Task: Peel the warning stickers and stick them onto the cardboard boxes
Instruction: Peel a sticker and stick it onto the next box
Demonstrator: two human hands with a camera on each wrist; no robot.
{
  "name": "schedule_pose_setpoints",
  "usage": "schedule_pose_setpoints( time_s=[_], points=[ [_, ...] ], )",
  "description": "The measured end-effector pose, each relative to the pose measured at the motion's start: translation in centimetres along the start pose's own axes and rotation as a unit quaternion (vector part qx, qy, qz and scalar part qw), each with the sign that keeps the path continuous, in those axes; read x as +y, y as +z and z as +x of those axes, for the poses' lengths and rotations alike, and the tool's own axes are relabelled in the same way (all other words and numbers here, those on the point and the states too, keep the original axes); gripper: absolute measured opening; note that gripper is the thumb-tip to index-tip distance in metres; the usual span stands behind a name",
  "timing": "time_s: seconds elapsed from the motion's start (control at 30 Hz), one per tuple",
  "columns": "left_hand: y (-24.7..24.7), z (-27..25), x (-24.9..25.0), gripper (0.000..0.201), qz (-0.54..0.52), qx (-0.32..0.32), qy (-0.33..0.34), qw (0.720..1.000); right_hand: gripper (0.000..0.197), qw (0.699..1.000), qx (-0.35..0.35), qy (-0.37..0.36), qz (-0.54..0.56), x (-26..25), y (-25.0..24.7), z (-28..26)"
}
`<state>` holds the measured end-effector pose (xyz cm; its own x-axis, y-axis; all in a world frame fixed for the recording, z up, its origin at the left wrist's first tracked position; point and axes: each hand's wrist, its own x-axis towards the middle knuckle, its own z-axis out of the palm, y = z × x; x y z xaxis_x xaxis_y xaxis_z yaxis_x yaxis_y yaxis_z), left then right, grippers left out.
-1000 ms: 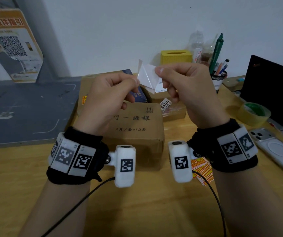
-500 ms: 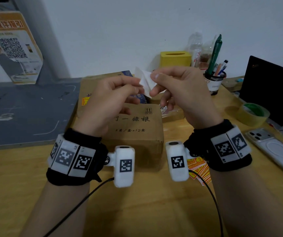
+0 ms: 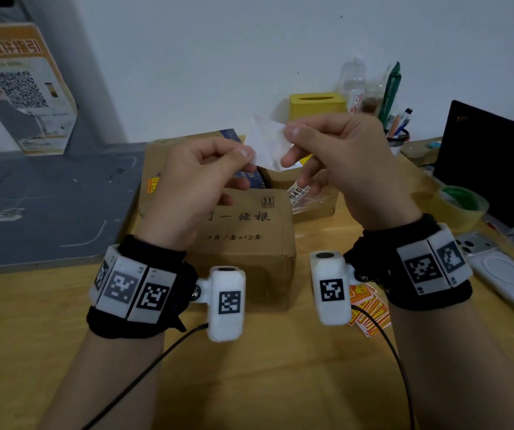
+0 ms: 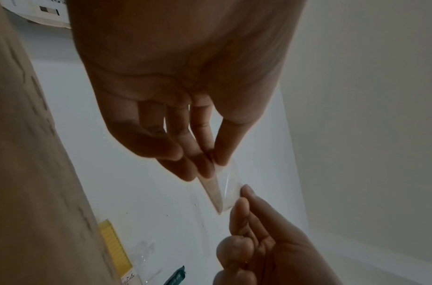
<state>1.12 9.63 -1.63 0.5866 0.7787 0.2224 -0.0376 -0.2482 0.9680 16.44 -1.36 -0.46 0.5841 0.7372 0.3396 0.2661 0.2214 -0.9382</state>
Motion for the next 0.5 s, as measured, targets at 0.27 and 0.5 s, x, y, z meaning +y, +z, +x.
schedule_pose_setpoints(
  time_s=[0.27,0.5],
  points=[
    [0.6,-0.5,0.1,0.010,-0.002,0.003,0.004,1.000,0.009,0.999,0.043,-0.011,0.008,-0.3,-1.5,0.0],
    [2.1,-1.9,0.6,0.011,0.008,0.010,-0.016,1.000,0.010,0.994,0.101,-0.009,0.038,-0.5,-3.8,-1.4]
  ],
)
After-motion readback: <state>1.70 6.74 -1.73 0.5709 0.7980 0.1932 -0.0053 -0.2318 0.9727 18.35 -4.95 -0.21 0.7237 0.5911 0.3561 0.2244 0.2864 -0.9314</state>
